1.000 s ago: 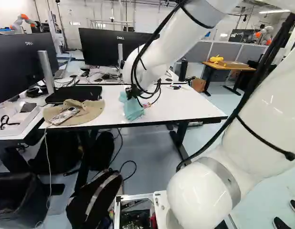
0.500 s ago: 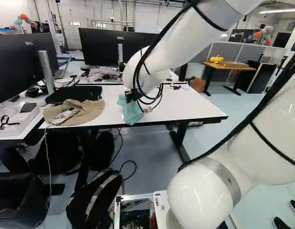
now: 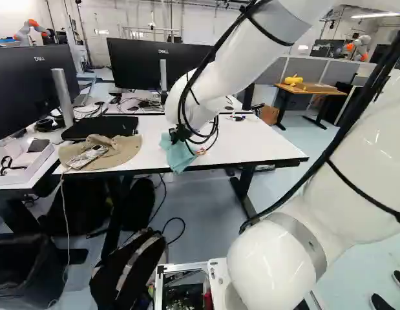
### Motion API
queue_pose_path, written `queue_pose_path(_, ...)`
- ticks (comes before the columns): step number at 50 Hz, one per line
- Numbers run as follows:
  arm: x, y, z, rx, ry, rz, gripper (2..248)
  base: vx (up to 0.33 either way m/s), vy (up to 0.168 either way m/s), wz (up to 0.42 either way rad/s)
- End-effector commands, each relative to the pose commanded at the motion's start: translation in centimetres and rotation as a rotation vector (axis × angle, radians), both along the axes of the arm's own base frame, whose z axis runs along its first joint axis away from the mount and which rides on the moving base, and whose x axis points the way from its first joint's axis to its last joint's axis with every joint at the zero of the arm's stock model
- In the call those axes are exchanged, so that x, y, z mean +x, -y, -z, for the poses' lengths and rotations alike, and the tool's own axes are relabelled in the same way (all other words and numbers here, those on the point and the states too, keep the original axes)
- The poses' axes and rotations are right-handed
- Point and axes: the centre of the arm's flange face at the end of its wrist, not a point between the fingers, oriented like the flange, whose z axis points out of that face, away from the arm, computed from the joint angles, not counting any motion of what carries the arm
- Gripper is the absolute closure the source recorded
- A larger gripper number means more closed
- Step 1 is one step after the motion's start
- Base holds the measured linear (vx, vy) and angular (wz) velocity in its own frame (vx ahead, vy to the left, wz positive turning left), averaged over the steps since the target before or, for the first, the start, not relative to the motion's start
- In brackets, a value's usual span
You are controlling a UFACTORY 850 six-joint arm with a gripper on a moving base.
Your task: Clean the table with the green towel
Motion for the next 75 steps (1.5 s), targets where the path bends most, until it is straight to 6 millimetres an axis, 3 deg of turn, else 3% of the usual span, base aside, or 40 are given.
queue_pose_path(15, 0.7, -0.3, 1.7, -0.017, -0.040, 0.000, 209, 0.000, 0.000, 0.000)
queue_pose_path(75, 0.1, 0.0, 2.1, -0.037, -0.102, -0.002, 209, 0.000, 0.000, 0.000)
